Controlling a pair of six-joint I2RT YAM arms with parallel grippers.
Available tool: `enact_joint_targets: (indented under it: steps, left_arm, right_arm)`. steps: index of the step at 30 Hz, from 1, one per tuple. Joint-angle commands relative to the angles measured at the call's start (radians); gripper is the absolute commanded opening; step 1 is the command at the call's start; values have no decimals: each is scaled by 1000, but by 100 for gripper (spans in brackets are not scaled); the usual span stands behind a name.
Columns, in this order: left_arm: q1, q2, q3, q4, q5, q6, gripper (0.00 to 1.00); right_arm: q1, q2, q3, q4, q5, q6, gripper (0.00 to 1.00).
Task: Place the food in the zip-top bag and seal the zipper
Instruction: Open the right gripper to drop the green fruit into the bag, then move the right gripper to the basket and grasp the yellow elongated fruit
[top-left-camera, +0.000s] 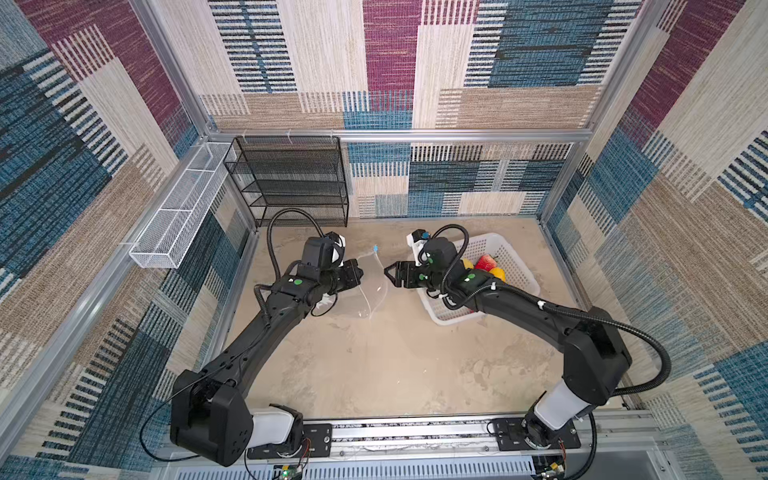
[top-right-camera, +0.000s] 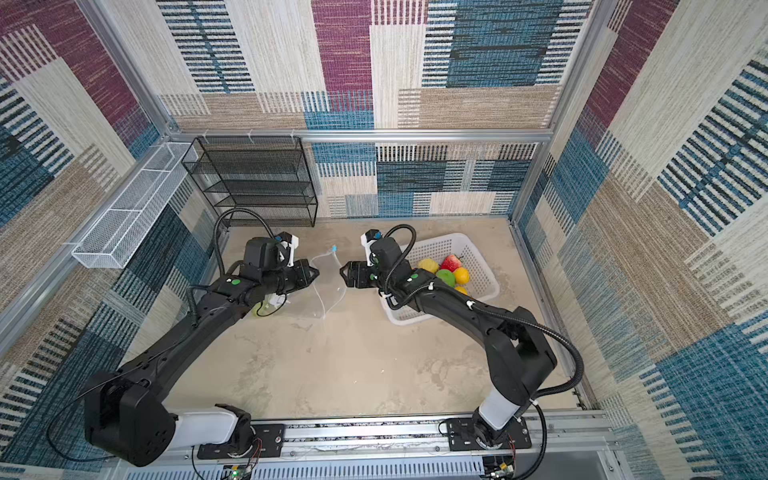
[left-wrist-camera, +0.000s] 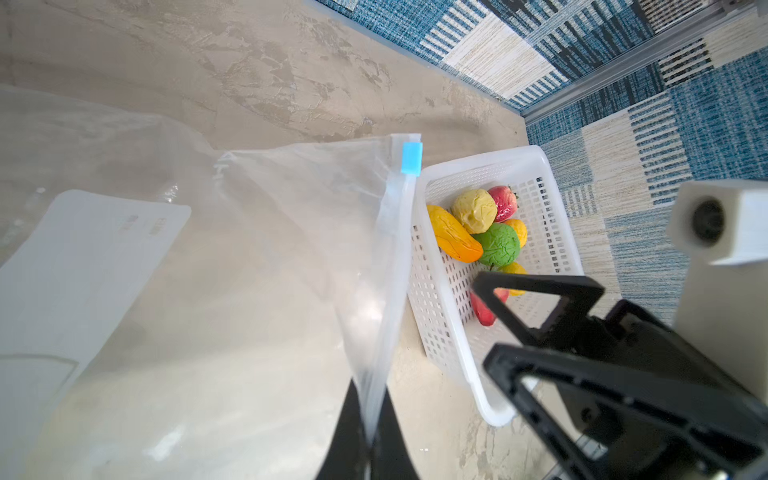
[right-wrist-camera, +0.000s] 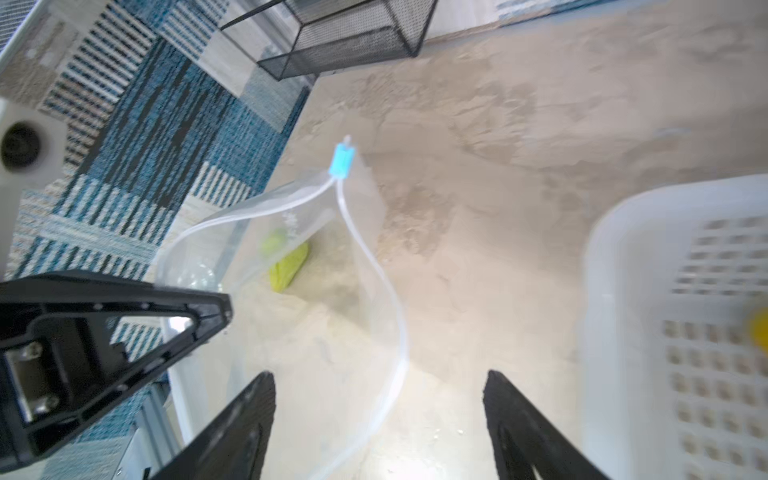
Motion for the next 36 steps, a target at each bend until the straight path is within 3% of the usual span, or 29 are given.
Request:
enact_joint_targets:
  steps: [1, 8, 13, 18, 27, 36]
  left_arm:
    - [1, -5, 1, 12, 12, -4, 0]
    - [1, -2, -2, 22, 27, -1, 0]
    - [1, 9, -2, 21, 29, 3, 0]
    - [1, 21, 1, 23, 42, -2, 0]
    - [1, 19, 3, 20, 43, 3, 0]
    - [2, 3, 3, 17, 29, 10, 0]
  right_arm:
    - [-57, -42, 4, -117, 90, -108, 81]
    - [-163, -7, 55, -321, 241, -386, 84]
    - [-165, 62, 65, -356, 387, -501, 86]
    - [-165, 158, 113, -390, 459, -591, 84]
    - [-167, 303, 215, -380, 433, -783, 80]
    - [-177, 409, 284, -386, 406, -814, 77]
